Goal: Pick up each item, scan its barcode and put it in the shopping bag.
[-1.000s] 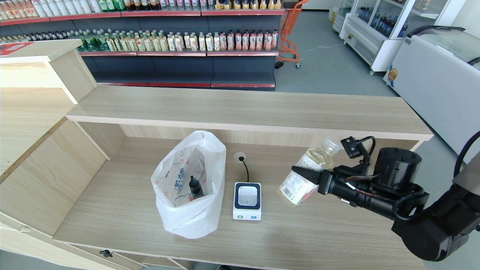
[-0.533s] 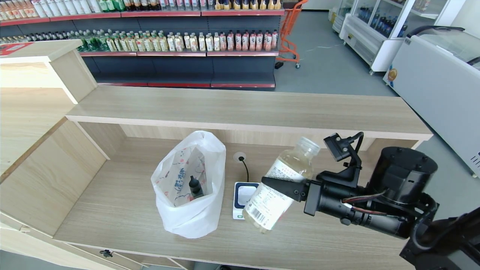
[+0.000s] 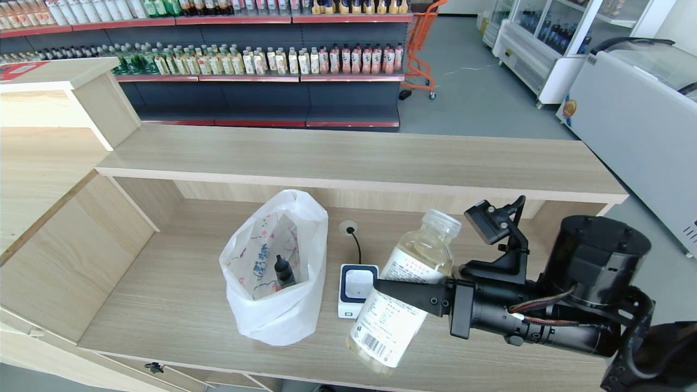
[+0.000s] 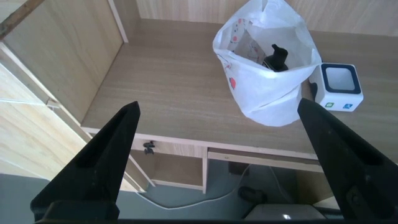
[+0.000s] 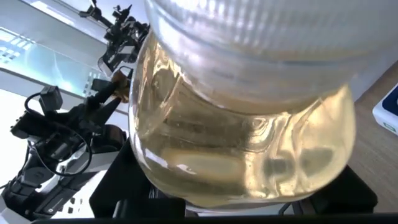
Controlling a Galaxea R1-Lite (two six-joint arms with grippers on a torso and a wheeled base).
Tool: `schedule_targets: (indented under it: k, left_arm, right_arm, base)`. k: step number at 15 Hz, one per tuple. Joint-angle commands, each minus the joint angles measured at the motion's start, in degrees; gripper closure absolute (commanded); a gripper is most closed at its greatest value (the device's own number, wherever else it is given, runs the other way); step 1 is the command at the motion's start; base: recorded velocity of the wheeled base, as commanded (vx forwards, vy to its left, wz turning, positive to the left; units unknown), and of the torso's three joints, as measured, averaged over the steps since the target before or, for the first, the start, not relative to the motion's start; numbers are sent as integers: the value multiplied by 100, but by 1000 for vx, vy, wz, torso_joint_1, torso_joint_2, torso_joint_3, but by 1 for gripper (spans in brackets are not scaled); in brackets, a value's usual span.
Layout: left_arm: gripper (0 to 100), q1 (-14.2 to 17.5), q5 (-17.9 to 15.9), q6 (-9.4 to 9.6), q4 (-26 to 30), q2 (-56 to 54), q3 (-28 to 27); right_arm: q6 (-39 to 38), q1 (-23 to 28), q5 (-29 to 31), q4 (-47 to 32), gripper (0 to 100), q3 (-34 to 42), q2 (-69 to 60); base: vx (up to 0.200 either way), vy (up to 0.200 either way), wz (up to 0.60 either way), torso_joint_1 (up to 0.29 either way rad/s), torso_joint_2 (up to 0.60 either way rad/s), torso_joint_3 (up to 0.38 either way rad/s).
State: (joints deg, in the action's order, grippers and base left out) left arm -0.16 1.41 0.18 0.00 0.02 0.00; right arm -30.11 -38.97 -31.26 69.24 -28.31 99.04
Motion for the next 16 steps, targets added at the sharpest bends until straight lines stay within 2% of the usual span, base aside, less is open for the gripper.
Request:
schedule_targets:
  k: [1,8,9,12,13,16]
  left_arm:
    - [0,-2,-1,8,0,-2,0]
    - [0,-2,-1,-1,0,-2,0]
    - [0,-2,8,-1,0,-2,0]
    - [0,-2,8,-1,0,-2,0]
    - [0,-2,8,8,0,-2,-9]
    - [0,-2,-1,-1,0,6,0]
  right_arm:
    - [5,-5,-3,-7,100,18,-77]
    - [216,83,14,10,100,18,-34]
    - [647,285,23,2,100,1,19]
    - [2730,1375,6,28,100,-246,705]
    - [3169,1603,6,37,100,-395,924]
    - [4259,1762,-179,98,100,-1098,1707]
  base:
    - [0,0,0,0,0,0]
    - [0,0,0,0,0,0]
    - [0,0,0,0,0,0]
    - [0,0,0,0,0,0]
    - [0,0,0,0,0,0]
    - [0,0,0,0,0,0]
